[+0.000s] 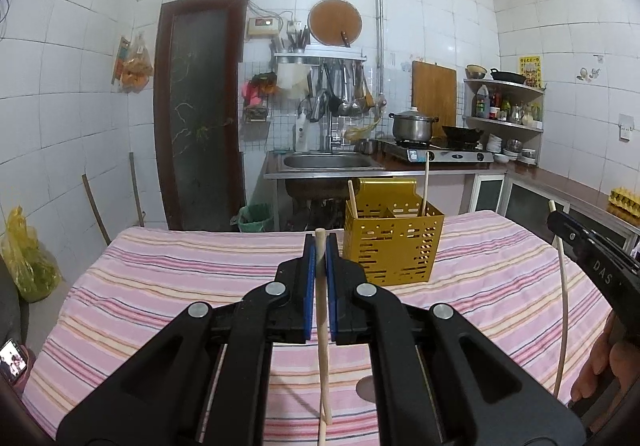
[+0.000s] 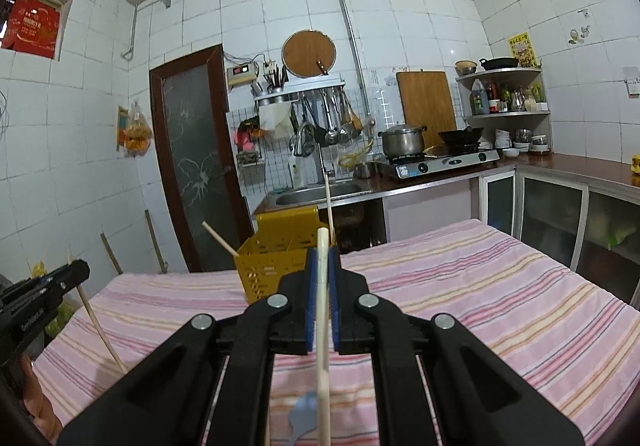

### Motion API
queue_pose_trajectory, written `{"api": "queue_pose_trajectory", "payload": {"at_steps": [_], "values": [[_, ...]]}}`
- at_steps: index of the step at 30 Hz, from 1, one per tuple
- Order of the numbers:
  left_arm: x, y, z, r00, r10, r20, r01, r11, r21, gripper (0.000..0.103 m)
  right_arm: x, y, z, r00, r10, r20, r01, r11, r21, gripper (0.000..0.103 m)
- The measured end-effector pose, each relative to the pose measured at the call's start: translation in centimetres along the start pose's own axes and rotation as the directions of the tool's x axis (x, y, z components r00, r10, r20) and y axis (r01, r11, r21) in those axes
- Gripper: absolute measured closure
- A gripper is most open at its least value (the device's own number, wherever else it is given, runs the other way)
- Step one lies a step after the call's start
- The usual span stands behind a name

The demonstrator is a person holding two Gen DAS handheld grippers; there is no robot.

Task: Organize utensils
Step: 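Lift the left tool's chopstick into the yellow holder while the right tool inserts its own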

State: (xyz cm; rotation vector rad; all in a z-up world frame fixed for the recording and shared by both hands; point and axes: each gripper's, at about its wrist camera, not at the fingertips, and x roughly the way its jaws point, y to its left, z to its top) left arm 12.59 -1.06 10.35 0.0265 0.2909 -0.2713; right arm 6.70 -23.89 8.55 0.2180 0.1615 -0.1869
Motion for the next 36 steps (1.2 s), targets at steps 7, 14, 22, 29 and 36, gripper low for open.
{"api": "queue_pose_trajectory", "payload": {"at_steps": [7,14,22,29,36], "values": [[0.9,-0.3,0.7,1.000,-0.008,-0.001,0.008,1.000,0.001,0.099,2.0,-0.9,0.9,1.000,0.001,-0.012,-0.001,1.000,0.030,0.097],[2.4,-0.7,1.1,0.999,-0.033,-0.022,0.033,0.999,-0.005,0.099,3.9,-1.8,0.7,0.999,0.004,-0.052,-0.001,0.997,0.072,0.097],[4.3,-1.4,1.8,0.998,-0.056,-0.037,0.056,0.998,0.000,0.099,5.1,-1.1,1.5,0.999,-0.017,-0.042,0.019,0.999,0.030,0.097],[5.9,-2.0,5.0,0.996,-0.084,-0.012,0.084,0.996,0.011,0.099,6.1,-0.5,5.3,1.000,-0.018,0.011,0.018,1.000,0.001,0.097],[8.3,-3.2,11.0,0.991,-0.114,0.069,0.114,0.993,0.015,0.099,7.2,1.7,10.8,0.993,-0.012,0.116,0.018,0.998,-0.054,0.097]]}}
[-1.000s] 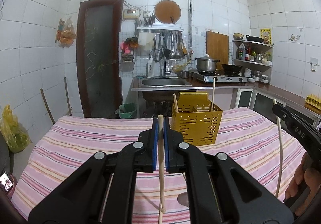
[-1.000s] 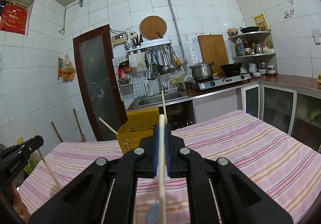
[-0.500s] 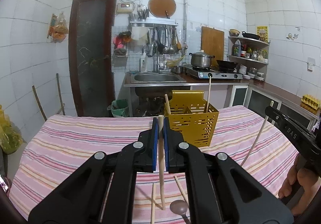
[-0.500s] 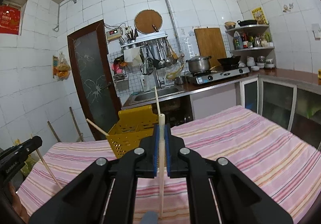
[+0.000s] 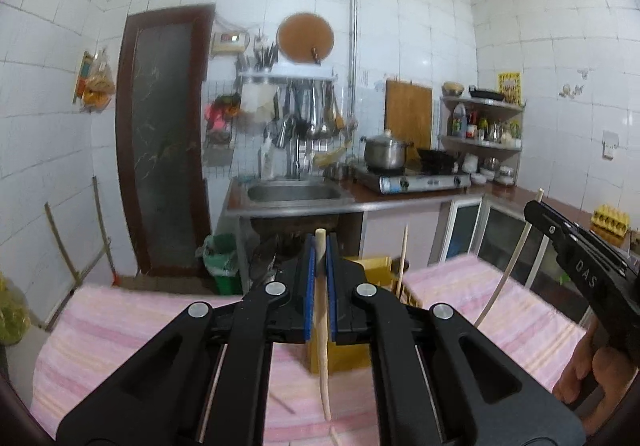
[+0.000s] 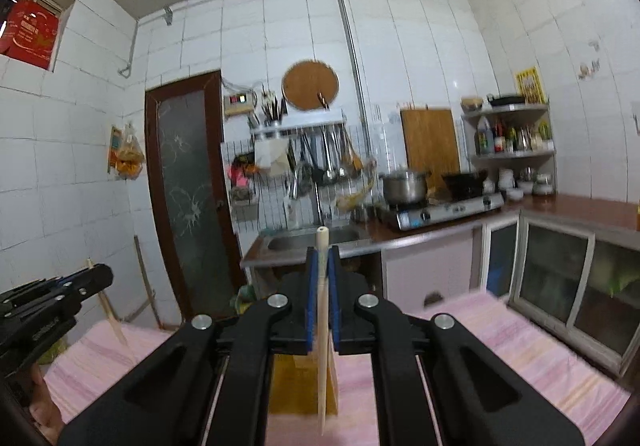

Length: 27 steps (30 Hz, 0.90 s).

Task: Organize utensils
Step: 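Lift the left tool's chopstick into the yellow holder while the right tool inserts its own, then open both tools to release the chopsticks into the holder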

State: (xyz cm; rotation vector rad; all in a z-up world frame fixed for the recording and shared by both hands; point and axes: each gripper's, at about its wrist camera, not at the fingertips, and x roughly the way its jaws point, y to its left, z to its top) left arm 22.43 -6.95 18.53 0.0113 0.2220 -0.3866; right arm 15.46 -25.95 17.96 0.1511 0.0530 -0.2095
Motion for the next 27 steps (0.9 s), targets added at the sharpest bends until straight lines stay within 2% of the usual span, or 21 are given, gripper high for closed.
{"api": "queue_pose_trajectory", "payload": {"at_steps": [5,10,15,20,23,27], "values": [[2.4,-0.6,4.0,0.997,0.007,0.083,-0.007,1.000,-0.002,0.099,2.4,1.7,3.9,0.997,0.006,0.071,-0.004,0.999,-0.032,0.097],[6.6,-1.2,5.5,0.994,0.012,0.106,-0.011,1.000,-0.004,0.099,5.9,2.5,4.2,0.998,0.000,0.068,0.003,0.999,-0.038,0.097],[12.1,-0.9,2.3,0.997,0.034,0.065,-0.033,0.999,-0.015,0.099,9.8,2.0,1.5,1.000,0.000,0.014,0.001,1.000,-0.022,0.097],[16.3,-0.5,-2.0,0.999,0.042,-0.025,-0.042,0.999,-0.007,0.099,13.2,1.5,-2.8,0.998,-0.015,-0.068,0.013,1.000,-0.028,0.097],[17.3,0.4,-3.1,0.997,0.043,-0.072,-0.045,0.998,-0.033,0.099,14.3,1.3,-4.6,0.992,-0.028,-0.121,0.025,0.999,-0.034,0.097],[16.4,1.6,-2.3,0.994,0.017,-0.104,-0.025,0.997,-0.074,0.099,14.5,0.5,-4.4,0.982,-0.043,-0.185,0.041,0.999,-0.017,0.096]]}}
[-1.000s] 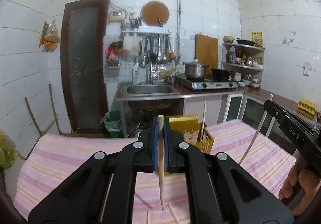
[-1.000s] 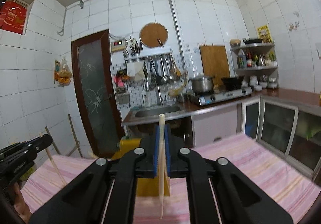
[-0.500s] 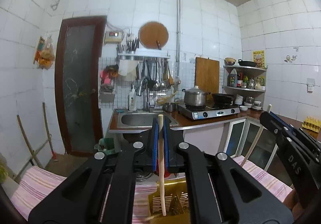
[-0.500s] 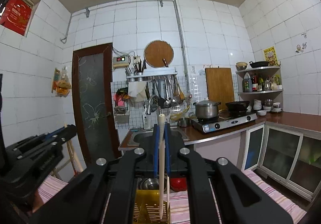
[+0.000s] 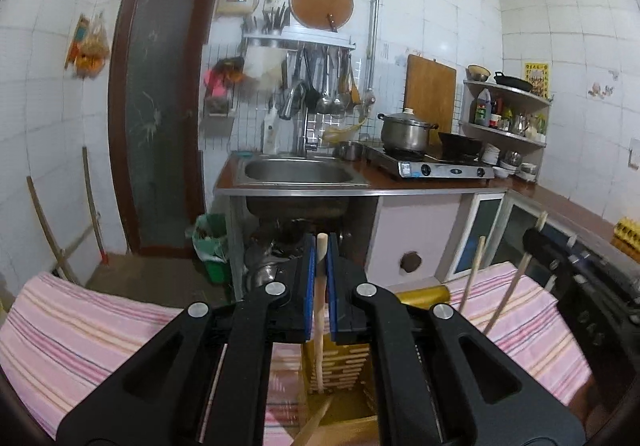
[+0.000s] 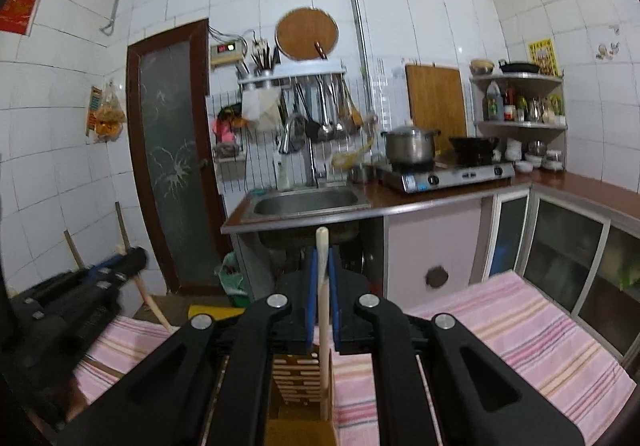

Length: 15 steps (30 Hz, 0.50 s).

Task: Organize utensils
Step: 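Open both tools to release the chopsticks into the holder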

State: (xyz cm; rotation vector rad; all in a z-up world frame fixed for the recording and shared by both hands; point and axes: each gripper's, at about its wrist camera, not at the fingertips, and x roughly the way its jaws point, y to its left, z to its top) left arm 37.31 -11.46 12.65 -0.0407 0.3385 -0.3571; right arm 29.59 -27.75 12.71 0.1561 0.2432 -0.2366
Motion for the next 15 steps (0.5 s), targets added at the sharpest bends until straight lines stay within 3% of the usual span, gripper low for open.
{"api": "queue_pose_trajectory", "payload": {"at_steps": [2,3,4,5,6,11,15], "values": [[-1.9,0.6,0.9,1.000,-0.004,0.006,0.005,1.000,-0.018,0.092,-0.8,-0.5,0.6,1.000,-0.020,-0.010,0.020,1.000,0.007,0.089],[-2.8,0.8,1.3,1.000,-0.005,0.008,0.006,1.000,-0.022,0.074,-1.1,-0.7,0.9,0.999,-0.030,-0.014,0.030,1.000,0.008,0.079],[-4.0,1.0,1.8,1.000,-0.005,0.015,0.005,1.000,-0.025,0.061,-1.9,-1.0,1.4,0.999,-0.044,-0.019,0.044,0.999,0.018,0.045],[-5.4,1.3,2.2,1.000,0.003,0.031,-0.002,1.000,-0.022,0.039,-2.6,-1.2,1.6,0.999,-0.050,-0.016,0.050,0.998,0.025,0.033],[-7.0,1.5,2.5,0.998,0.017,0.057,-0.016,1.000,-0.014,0.027,-3.4,-1.4,1.9,0.998,-0.059,-0.017,0.059,0.998,0.021,0.033],[-12.6,2.9,2.4,0.997,0.045,0.059,-0.045,0.999,0.001,0.005,-6.5,-1.7,1.1,0.992,-0.094,-0.078,0.093,0.995,-0.019,0.028],[-15.1,4.5,-0.4,0.998,0.069,-0.012,-0.069,0.998,0.006,0.005,-8.4,-2.1,-2.0,0.979,-0.108,-0.171,0.105,0.994,-0.022,0.025]]}}
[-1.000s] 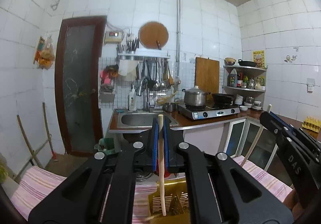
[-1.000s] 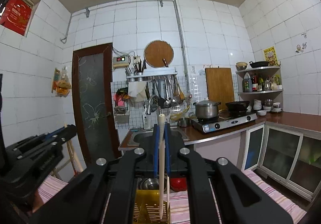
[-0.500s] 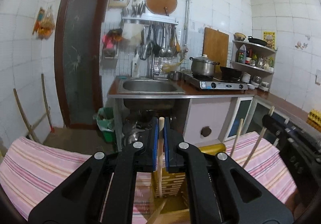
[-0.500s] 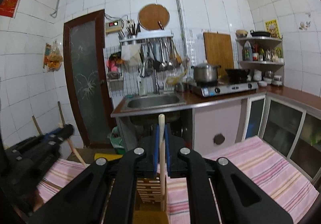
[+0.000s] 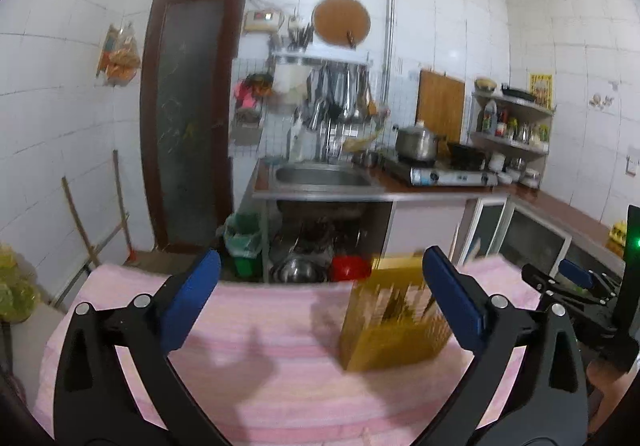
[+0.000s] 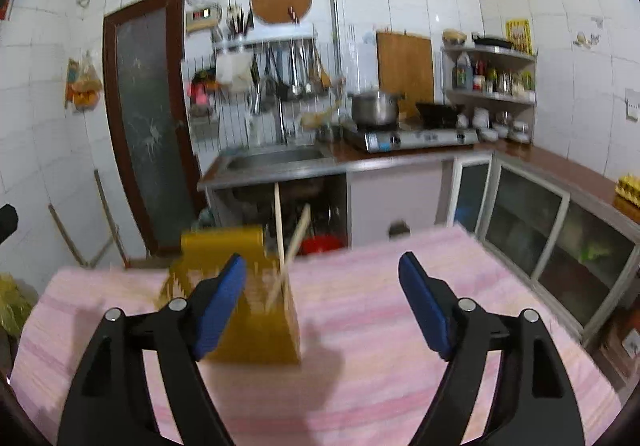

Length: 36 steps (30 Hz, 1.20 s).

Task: Organize utensils
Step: 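Open both tools to release the chopsticks into the holder, then grasp the blue spatula with the right tool while the left tool grasps a chopstick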

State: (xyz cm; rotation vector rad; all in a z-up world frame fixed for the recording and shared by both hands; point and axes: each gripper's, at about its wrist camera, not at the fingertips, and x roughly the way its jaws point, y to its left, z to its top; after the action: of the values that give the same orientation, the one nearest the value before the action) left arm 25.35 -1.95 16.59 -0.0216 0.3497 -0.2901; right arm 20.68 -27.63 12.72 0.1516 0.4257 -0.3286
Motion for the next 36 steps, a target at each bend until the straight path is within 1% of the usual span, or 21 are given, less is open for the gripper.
{"api": "queue_pose_trajectory", "payload": {"at_steps": [1,4,6,8,9,10,12,15,17,21,23,26,29,30,31,32,33,34,35,36], "values": [[-0.1,0.2,-0.6,1.000,0.009,-0.013,-0.009,1.000,0.002,0.005,-0.2,0.0,-1.2,1.000,0.000,-0.029,0.000,1.000,-0.007,0.025],[-0.5,1.4,-3.9,0.996,0.051,-0.076,-0.050,0.999,0.010,0.005,-0.4,0.4,-5.1,0.994,-0.015,-0.105,0.012,0.999,-0.036,0.025],[0.0,2.3,-6.7,0.987,0.068,-0.145,-0.069,0.998,0.000,0.005,-0.2,0.6,-7.3,0.988,-0.016,-0.151,0.008,0.999,-0.049,0.025],[0.9,3.1,-9.3,0.973,0.077,-0.218,-0.082,0.997,-0.015,0.005,0.2,1.0,-9.8,0.978,-0.022,-0.206,0.011,0.998,-0.055,0.025],[1.3,3.3,-10.0,0.967,0.077,-0.242,-0.084,0.996,-0.019,0.005,0.5,1.1,-11.2,0.971,-0.029,-0.237,0.017,0.998,-0.055,0.025],[1.9,3.6,-11.4,0.957,0.073,-0.281,-0.083,0.996,-0.023,0.005,0.5,1.3,-11.9,0.967,-0.033,-0.253,0.019,0.998,-0.056,0.025],[2.6,3.7,-13.3,0.944,0.086,-0.320,-0.094,0.995,-0.012,0.005,0.6,1.7,-13.8,0.956,-0.036,-0.290,0.019,0.998,-0.061,0.025],[3.6,3.4,-15.8,0.924,0.114,-0.366,-0.108,0.993,0.035,0.005,0.6,2.4,-15.7,0.944,-0.041,-0.327,0.020,0.998,-0.065,0.025],[4.1,3.6,-17.1,0.914,0.119,-0.388,-0.110,0.993,0.047,0.005,0.8,2.7,-16.5,0.935,-0.047,-0.351,0.026,0.997,-0.067,0.025],[4.9,3.4,-18.1,0.901,0.120,-0.416,-0.112,0.993,0.045,0.005,0.8,3.7,-17.9,0.919,-0.060,-0.388,0.034,0.997,-0.075,0.025],[5.3,3.1,-18.7,0.897,0.125,-0.425,-0.114,0.992,0.051,0.005,0.9,3.9,-18.3,0.911,-0.081,-0.404,0.049,0.995,-0.088,0.025],[5.4,2.7,-19.5,0.890,0.128,-0.438,-0.111,0.992,0.064,0.005,1.0,4.5,-18.8,0.905,-0.082,-0.418,0.050,0.995,-0.089,0.026],[5.7,2.4,-20.0,0.882,0.129,-0.454,-0.105,0.991,0.077,0.005,1.1,5.1,-19.1,0.899,-0.098,-0.427,0.053,0.992,-0.115,0.027],[5.8,2.4,-20.1,0.880,0.128,-0.457,-0.104,0.991,0.079,0.005,1.3,5.2,-19.2,0.897,-0.100,-0.431,0.052,0.991,-0.121,0.029],[5.9,2.4,-20.1,0.879,0.127,-0.459,-0.102,0.992,0.078,0.005,1.4,5.2,-19.2,0.895,-0.099,-0.434,0.050,0.991,-0.123,0.036],[5.9,2.4,-20.2,0.878,0.123,-0.462,-0.099,0.992,0.077,0.005,1.5,5.2,-19.3,0.893,-0.094,-0.440,0.046,0.992,-0.119,0.040],[5.9,2.3,-20.2,0.878,0.120,-0.464,-0.095,0.993,0.076,0.005,1.6,5.1,-19.3,0.892,-0.090,-0.442,0.044,0.993,-0.113,0.041],[6.0,2.2,-20.2,0.877,0.117,-0.465,-0.091,0.993,0.077,0.005,1.6,5.1,-19.3,0.893,-0.080,-0.443,0.037,0.994,-0.104,0.045],[5.9,2.1,-20.2,0.877,0.117,-0.466,-0.090,0.993,0.080,0.005,1.6,5.2,-19.3,0.893,-0.071,-0.445,0.030,0.995,-0.099,0.053],[5.9,2.0,-20.3,0.877,0.116,-0.466,-0.086,0.993,0.085,0.005,1.6,5.2,-19.3,0.893,-0.064,-0.446,0.024,0.995,-0.095,0.056]]}}
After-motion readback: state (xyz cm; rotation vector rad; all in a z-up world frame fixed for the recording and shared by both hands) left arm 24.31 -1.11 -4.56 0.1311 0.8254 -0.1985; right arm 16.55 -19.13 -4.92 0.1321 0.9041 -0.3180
